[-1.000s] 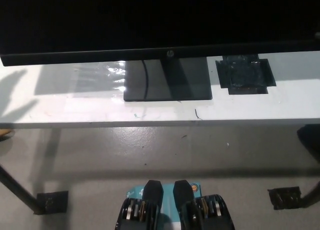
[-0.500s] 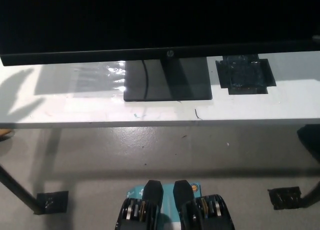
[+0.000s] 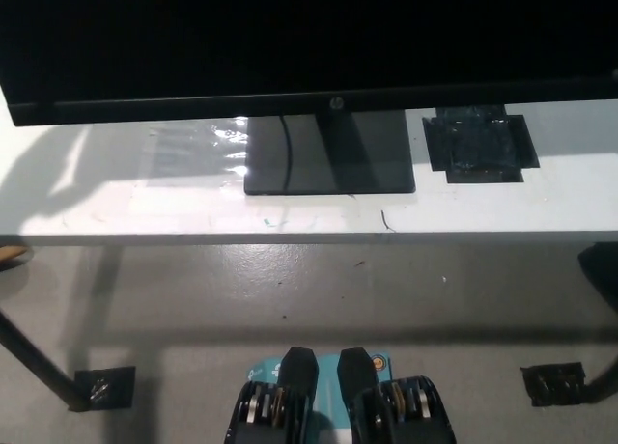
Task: The monitor is placed at the center of the table and the robot uses both its hand to grab the left and right sides of the monitor to tilt the angle of the monitor downwards
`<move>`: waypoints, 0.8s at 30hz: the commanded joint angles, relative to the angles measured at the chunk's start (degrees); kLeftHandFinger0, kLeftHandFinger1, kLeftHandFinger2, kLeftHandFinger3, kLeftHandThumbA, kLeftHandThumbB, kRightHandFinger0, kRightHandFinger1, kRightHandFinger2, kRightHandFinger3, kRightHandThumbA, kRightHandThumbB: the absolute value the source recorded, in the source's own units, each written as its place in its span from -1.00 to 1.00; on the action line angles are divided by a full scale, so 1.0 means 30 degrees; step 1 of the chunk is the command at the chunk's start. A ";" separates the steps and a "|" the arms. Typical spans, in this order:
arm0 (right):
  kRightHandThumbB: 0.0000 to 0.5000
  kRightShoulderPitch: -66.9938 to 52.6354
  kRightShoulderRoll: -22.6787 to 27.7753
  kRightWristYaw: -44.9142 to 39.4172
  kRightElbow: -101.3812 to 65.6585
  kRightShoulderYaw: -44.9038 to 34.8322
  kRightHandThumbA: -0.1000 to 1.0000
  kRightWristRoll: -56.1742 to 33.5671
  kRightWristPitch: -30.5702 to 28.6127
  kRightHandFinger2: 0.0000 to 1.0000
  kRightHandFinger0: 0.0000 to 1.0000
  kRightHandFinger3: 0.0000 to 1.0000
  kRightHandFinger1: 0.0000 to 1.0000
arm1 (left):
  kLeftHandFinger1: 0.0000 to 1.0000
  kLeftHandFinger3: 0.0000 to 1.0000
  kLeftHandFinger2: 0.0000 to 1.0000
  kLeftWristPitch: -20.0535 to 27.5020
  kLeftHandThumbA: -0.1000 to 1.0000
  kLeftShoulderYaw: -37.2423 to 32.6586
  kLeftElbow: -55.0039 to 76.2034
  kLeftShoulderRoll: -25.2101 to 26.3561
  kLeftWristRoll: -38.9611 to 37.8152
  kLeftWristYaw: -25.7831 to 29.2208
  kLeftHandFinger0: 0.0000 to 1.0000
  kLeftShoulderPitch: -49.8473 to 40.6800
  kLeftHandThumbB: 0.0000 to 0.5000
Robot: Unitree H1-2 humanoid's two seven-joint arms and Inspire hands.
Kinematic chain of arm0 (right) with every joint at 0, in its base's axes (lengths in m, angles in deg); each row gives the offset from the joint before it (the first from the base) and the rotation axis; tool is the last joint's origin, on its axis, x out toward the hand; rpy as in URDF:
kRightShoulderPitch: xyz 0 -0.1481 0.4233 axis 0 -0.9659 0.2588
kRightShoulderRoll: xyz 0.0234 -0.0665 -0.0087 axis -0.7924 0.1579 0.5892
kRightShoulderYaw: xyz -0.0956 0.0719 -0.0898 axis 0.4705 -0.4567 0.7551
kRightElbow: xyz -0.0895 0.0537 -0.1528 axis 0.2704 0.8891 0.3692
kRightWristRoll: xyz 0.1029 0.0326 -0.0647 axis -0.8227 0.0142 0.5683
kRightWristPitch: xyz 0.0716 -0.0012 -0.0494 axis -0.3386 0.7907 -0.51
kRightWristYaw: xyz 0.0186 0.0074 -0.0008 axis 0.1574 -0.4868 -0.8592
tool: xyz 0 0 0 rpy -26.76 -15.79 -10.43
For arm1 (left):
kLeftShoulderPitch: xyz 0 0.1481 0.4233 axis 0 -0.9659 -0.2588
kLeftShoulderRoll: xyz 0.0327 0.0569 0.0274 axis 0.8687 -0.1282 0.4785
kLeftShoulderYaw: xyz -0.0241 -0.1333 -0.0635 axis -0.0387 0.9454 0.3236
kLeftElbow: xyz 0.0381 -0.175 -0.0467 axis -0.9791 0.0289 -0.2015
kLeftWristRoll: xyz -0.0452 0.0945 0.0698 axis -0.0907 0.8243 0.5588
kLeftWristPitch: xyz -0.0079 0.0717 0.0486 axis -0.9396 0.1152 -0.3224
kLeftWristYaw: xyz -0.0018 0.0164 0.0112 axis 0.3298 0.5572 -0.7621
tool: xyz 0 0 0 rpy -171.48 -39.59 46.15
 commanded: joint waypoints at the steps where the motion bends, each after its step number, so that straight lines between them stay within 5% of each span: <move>1: 0.87 0.1417 0.0690 -0.0203 -0.0472 -0.0022 0.71 0.0311 -0.0571 1.00 1.00 1.00 1.00 | 1.00 1.00 1.00 0.0694 1.00 -0.0113 0.0017 0.0227 0.0127 -0.0429 1.00 0.1130 0.76; 9: 1.00 0.1478 0.0685 0.1110 -0.0472 0.1398 0.64 0.2006 -0.2007 1.00 1.00 1.00 1.00 | 1.00 1.00 1.00 0.0878 1.00 -0.0549 -0.1240 0.0193 0.0261 -0.0713 1.00 0.1875 0.92; 10: 1.00 0.1545 0.0419 0.3780 -0.0489 0.3067 0.70 0.4377 -0.3078 1.00 1.00 1.00 1.00 | 1.00 1.00 1.00 0.0620 1.00 -0.0865 -0.1639 -0.0022 0.0594 -0.0722 1.00 0.2446 0.86; 17: 1.00 0.1522 -0.0216 0.6040 -0.0839 0.4869 0.59 0.6074 -0.3010 1.00 1.00 1.00 1.00 | 1.00 1.00 1.00 0.0733 1.00 -0.1702 -0.3489 -0.0544 0.1500 -0.0570 1.00 0.3862 1.00; 18: 1.00 0.1818 -0.0572 0.7106 -0.0403 0.5705 0.55 0.7029 -0.3308 1.00 1.00 1.00 1.00 | 1.00 1.00 1.00 0.1029 0.75 -0.2084 -0.5021 -0.0897 0.1713 -0.0659 1.00 0.4791 0.99; 24: 0.98 0.2231 -0.1078 0.9208 0.0007 0.7293 0.36 0.8461 -0.3786 1.00 1.00 1.00 1.00 | 1.00 1.00 1.00 0.1876 0.57 -0.3752 -0.8163 -0.1173 0.3558 0.0008 1.00 0.6609 1.00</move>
